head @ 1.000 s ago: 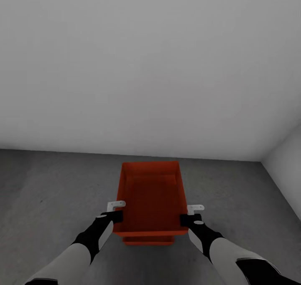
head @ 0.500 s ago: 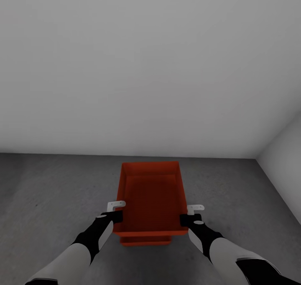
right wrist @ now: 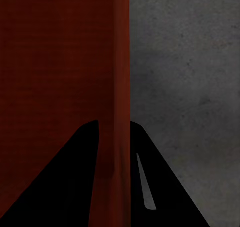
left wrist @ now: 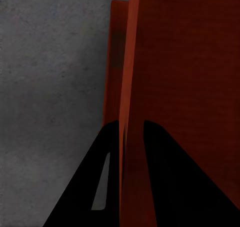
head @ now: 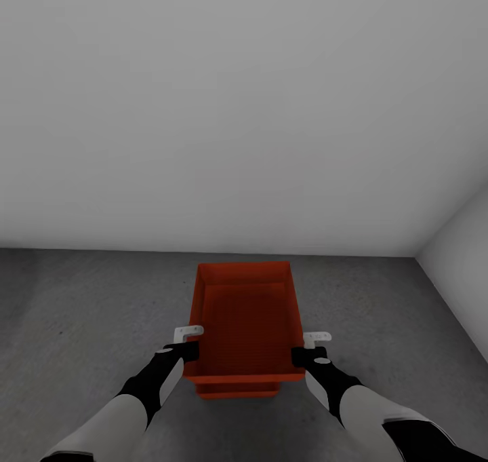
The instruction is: Move the two storage containers from the living room to the garage. In the garage, place one container on the floor and stack the other container on top of it (either order is fine).
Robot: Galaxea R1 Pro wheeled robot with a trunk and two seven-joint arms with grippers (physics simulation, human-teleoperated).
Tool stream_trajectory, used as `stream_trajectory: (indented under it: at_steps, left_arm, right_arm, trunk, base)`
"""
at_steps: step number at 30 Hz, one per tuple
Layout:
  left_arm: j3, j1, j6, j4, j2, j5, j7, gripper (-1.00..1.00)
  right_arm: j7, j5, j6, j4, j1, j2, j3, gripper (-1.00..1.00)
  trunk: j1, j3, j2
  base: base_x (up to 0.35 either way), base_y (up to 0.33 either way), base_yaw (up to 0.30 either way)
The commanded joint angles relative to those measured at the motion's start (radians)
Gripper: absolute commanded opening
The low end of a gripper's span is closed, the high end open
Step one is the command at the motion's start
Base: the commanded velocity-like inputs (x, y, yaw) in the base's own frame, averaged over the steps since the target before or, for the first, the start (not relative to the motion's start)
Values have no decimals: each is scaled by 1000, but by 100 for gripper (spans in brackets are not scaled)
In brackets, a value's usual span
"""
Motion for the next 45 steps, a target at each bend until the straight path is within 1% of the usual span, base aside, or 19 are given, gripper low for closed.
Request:
stream_trajectory:
  at_steps: [1, 29, 45]
  left_arm:
    - [12, -1, 8, -4, 1, -11, 60, -100]
    - [9, -1, 8, -4, -1, -11, 60, -100]
    - [10, -1, 9, -4, -2, -11, 60, -100]
  right_arm:
    - [-49, 6, -3, 1, -1, -32, -25, -100]
    - [-52, 6, -5, 1, -1, -32, -25, -100]
    - [-52, 6, -4, 1, -1, -32, -25, -100]
  trunk:
    - [0, -1, -1]
    - [0, -1, -1]
    - [62, -51, -113]
  base:
    - [0, 3, 0]
    - [0, 0, 0]
    - [0, 0, 0]
